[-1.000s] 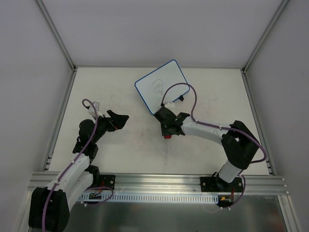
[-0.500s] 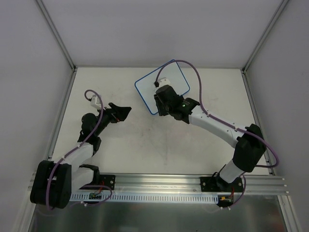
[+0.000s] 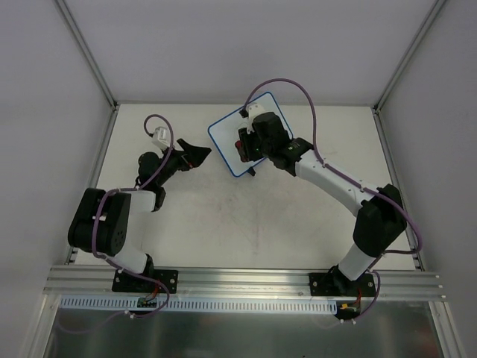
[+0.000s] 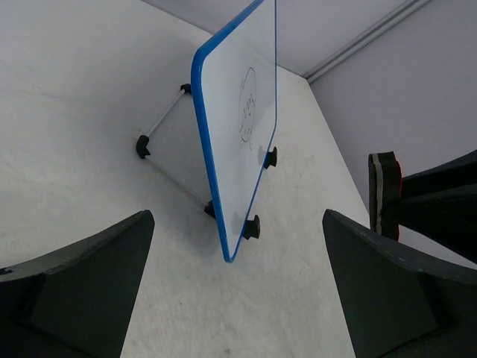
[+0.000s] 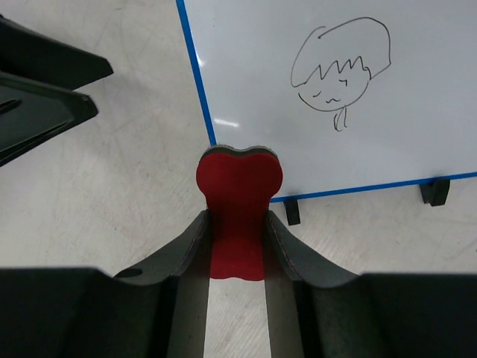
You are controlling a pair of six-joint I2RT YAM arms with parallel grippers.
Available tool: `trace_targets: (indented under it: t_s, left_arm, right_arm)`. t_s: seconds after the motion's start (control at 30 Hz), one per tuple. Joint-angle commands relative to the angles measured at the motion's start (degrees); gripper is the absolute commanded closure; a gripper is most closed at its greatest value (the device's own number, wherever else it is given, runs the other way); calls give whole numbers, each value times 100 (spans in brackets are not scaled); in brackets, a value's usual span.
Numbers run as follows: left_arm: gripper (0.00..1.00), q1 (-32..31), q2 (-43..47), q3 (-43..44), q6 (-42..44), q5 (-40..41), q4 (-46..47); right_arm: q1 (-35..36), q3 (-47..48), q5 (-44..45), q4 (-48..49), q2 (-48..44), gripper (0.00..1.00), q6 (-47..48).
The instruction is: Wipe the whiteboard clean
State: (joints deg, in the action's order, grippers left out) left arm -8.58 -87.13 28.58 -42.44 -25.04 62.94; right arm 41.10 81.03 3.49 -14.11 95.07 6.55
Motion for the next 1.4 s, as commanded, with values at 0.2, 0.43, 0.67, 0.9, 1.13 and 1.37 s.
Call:
trace_targets:
  t_s: [0.2, 0.43, 0.67, 0.9, 1.13, 1.37]
  left_arm:
    - [15, -3, -1384, 1114, -406, -273, 1483]
    - [23, -56, -1781, 1773, -327, -230, 1266]
    - [30, -161, -2018, 2152, -125, -142, 931]
    - [34, -223, -2203, 2240, -63, -45, 878]
    - [41, -232, -2405, 2301, -142, 8, 834]
    - [52, -232, -2660, 2450, -309, -124, 983]
  right_arm:
    - [-181, 747, -539, 374, 407, 100, 699]
    - [-498, 615, -1113, 1005, 609, 100, 497]
    - [-603, 580, -1183, 1577, 934, 100, 356]
    - [-612, 729, -1254, 1692, 1145, 100, 347]
    - [-612, 835, -1289, 1771, 1251, 100, 356]
    - [-630, 932, -1254, 1938, 1523, 100, 356]
